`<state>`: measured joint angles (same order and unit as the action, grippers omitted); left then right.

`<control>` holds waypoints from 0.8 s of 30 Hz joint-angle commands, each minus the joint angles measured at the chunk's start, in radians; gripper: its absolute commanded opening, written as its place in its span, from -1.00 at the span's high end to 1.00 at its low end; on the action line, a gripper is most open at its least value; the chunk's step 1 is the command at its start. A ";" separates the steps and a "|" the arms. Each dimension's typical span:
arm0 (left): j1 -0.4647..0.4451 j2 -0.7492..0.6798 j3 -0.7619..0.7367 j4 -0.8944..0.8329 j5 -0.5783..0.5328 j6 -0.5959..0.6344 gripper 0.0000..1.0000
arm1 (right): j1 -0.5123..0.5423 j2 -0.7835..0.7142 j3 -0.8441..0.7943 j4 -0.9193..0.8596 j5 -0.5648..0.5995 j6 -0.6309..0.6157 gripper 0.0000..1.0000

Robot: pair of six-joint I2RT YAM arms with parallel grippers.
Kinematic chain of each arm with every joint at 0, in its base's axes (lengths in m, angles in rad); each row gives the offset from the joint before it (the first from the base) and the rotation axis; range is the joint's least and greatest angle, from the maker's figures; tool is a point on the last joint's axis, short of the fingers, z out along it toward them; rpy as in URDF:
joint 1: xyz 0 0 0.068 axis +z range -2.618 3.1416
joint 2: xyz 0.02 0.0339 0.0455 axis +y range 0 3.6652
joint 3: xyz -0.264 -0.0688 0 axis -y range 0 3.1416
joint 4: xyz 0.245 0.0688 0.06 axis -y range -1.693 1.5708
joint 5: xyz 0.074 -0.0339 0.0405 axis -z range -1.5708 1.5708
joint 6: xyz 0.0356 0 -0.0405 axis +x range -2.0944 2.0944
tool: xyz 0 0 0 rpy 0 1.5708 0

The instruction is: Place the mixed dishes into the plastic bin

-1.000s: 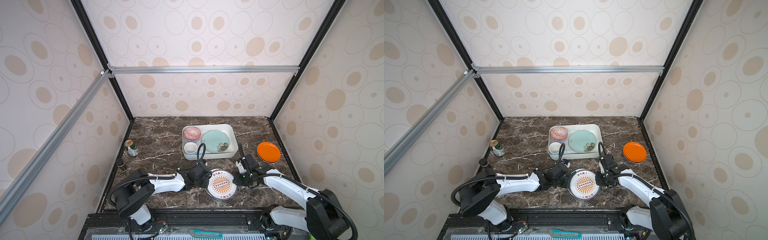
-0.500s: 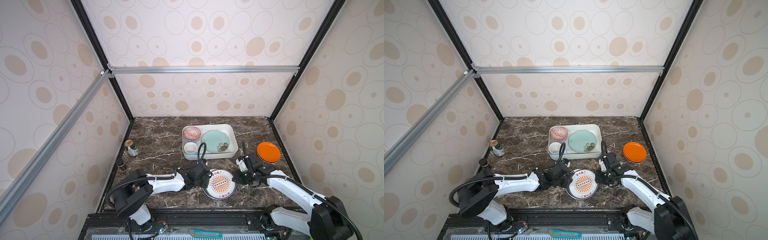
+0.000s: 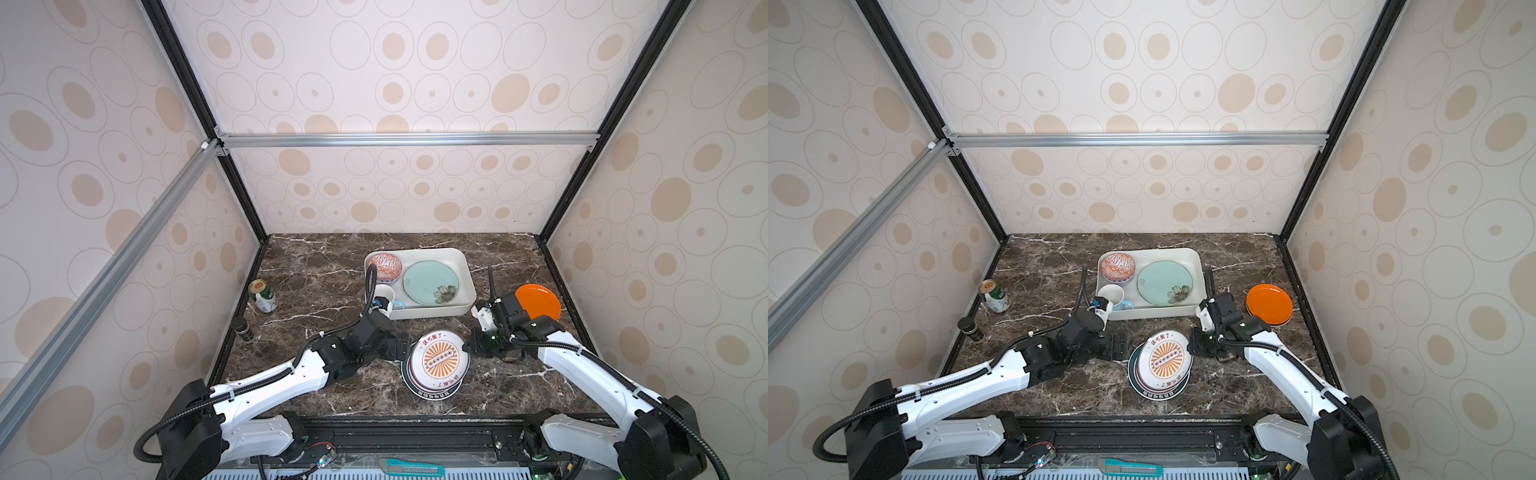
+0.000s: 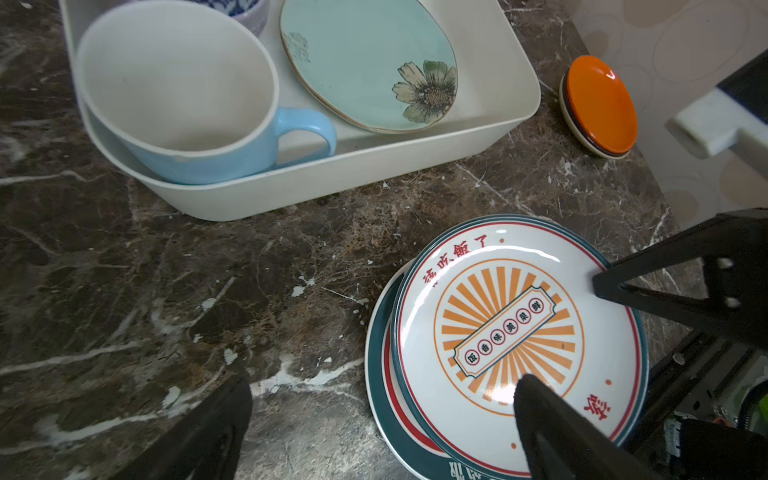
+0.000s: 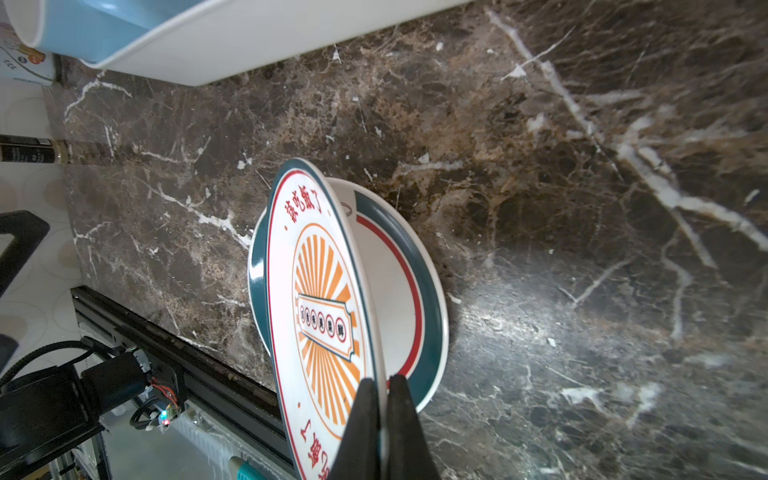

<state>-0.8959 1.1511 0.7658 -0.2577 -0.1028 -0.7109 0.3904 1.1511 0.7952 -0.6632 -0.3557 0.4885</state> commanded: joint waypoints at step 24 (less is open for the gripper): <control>0.371 0.042 0.267 -0.143 0.134 0.204 -0.98 | -0.227 0.593 0.733 -0.044 -0.144 -0.064 1.00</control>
<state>-0.5514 1.1404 0.9920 -0.4141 -0.0223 -0.5560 0.1829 1.6512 1.4490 -0.7158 -0.4538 0.4427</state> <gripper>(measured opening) 0.991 0.063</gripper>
